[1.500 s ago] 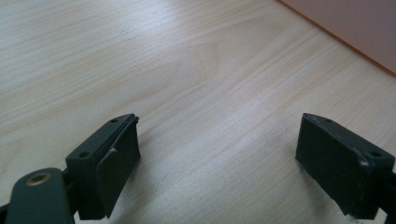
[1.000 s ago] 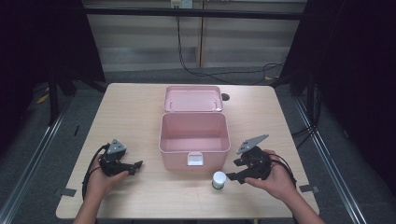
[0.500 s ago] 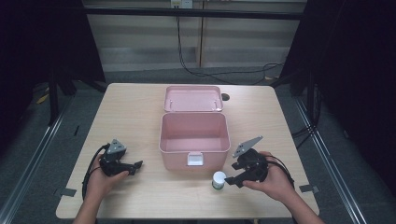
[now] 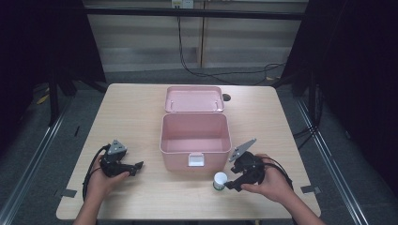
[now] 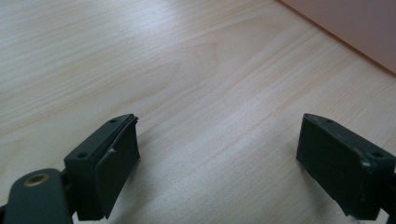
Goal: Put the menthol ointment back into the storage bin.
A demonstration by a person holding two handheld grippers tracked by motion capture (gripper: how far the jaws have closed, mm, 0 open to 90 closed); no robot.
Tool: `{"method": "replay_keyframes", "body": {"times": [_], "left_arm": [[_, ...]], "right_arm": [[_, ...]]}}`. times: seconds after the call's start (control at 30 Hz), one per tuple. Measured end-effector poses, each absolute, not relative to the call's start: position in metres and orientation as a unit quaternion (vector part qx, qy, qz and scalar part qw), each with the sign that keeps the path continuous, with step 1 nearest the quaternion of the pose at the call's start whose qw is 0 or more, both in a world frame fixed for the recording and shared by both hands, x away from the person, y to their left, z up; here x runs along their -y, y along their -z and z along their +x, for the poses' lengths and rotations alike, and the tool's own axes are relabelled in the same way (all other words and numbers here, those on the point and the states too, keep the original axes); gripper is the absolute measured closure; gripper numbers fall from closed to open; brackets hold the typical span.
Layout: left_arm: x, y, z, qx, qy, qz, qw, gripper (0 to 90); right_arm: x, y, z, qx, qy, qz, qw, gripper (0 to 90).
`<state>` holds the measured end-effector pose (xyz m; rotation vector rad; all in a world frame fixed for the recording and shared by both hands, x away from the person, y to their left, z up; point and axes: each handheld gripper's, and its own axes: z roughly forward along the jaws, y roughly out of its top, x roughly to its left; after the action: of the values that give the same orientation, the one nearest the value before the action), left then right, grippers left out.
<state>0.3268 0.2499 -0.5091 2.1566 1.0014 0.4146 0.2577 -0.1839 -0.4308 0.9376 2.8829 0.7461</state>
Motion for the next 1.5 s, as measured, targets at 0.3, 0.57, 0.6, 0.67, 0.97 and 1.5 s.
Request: {"method": "replay_keyframes", "body": {"times": [0.3,0.57,0.6,0.67,0.97,1.5], "left_arm": [[-0.25,0.509,0.327,-0.388,-0.16,0.835,0.356,12.4],[-0.25,0.509,0.327,-0.388,-0.16,0.835,0.356,12.4],[-0.25,0.509,0.327,-0.388,-0.16,0.835,0.356,12.4],[-0.25,0.509,0.327,-0.388,-0.16,0.835,0.356,12.4],[-0.25,0.509,0.327,-0.388,-0.16,0.835,0.356,12.4],[-0.25,0.509,0.327,-0.388,-0.16,0.835,0.356,12.4]], "right_arm": [[0.17,0.434,0.261,-0.931,-0.226,0.285,0.001,36.3],[0.16,0.439,0.264,-0.935,-0.22,0.278,-0.004,37.0],[0.16,0.439,0.264,-0.935,-0.218,0.278,-0.004,37.0],[0.158,0.44,0.265,-0.936,-0.218,0.275,-0.003,38.1],[0.152,0.441,0.266,-0.94,-0.216,0.265,0.0,48.7],[0.183,0.439,0.26,-0.937,-0.204,0.285,0.0,49.9]]}}
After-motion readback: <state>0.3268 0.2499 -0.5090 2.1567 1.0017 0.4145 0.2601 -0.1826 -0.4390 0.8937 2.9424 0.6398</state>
